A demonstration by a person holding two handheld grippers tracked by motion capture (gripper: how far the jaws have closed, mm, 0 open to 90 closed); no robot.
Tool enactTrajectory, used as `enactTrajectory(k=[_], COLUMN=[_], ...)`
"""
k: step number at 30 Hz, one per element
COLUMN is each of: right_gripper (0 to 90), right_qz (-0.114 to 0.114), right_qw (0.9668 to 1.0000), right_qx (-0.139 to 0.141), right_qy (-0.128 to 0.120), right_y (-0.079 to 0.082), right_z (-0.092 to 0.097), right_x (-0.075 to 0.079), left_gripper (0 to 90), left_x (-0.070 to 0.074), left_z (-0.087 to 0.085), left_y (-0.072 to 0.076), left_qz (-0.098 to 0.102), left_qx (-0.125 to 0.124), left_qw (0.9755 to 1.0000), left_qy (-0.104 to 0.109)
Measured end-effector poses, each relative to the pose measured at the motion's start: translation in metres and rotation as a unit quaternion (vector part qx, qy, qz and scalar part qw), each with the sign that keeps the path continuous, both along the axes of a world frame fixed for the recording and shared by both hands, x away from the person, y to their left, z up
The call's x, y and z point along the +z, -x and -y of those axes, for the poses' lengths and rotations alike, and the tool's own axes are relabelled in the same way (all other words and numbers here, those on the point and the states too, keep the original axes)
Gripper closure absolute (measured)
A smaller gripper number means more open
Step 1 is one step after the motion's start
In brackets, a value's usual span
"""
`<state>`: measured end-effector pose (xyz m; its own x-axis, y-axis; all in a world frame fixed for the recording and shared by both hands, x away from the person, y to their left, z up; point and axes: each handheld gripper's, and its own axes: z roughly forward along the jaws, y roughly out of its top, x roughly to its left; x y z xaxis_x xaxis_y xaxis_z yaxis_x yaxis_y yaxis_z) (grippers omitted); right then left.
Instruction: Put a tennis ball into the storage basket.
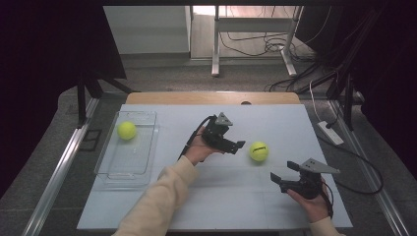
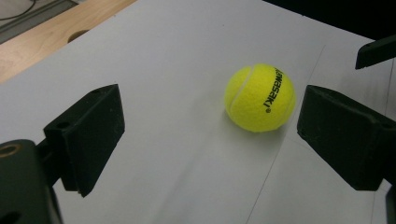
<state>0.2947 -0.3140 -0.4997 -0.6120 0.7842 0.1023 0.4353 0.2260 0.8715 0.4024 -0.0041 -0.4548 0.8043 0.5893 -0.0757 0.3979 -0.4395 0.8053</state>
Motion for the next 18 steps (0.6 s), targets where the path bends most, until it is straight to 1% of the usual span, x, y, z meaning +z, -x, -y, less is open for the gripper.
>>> enactTrajectory(k=[3, 5, 12, 18], right_gripper=[14.2, 14.2, 14.1, 14.2], right_qz=[-0.001, -0.001, -0.002, -0.001], right_qw=[1.0000, 1.0000, 1.0000, 1.0000], right_qx=[0.001, 0.002, 0.002, 0.002], right_qy=[0.000, 0.002, 0.001, 0.002], right_y=[0.000, 0.000, 0.000, 0.001], right_z=[-0.001, -0.001, -0.001, -0.002], right_x=[0.000, 0.000, 0.000, 0.000], left_gripper=[8.1, 8.2, 8.2, 8.0], left_x=[-0.001, -0.001, 0.000, -0.003], left_z=[0.002, 0.003, 0.012, 0.021], left_y=[-0.001, -0.001, 0.000, -0.001], left_qz=[-0.001, 0.000, 0.000, -0.005], left_qx=[-0.001, 0.002, -0.010, -0.017], left_qw=[1.0000, 1.0000, 0.9999, 0.9998], left_qy=[-0.002, 0.000, 0.002, -0.006])
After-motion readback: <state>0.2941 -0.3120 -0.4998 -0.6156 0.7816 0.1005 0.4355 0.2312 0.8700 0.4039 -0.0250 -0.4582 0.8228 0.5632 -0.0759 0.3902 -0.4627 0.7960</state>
